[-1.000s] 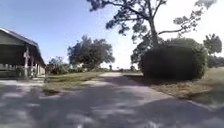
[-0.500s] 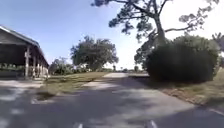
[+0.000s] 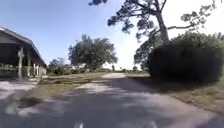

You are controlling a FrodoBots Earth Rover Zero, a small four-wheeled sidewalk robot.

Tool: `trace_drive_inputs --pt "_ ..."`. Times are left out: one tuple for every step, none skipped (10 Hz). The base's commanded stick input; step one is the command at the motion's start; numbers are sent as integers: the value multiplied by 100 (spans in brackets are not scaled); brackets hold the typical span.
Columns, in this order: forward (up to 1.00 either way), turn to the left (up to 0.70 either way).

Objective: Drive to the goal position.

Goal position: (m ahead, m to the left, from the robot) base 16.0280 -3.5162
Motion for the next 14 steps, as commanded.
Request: trace_drive_inputs --pt "100 -1" --pt "100 -1" --pt "100 -1" --pt "100 -1" --pt "100 -1" --pt "100 -1" --pt "100 -1" --pt "100 -1" --pt "100 -1" --pt "100 -1" --pt "100 -1" --pt "100 -1" --pt "100 -1" --pt "100 -1"
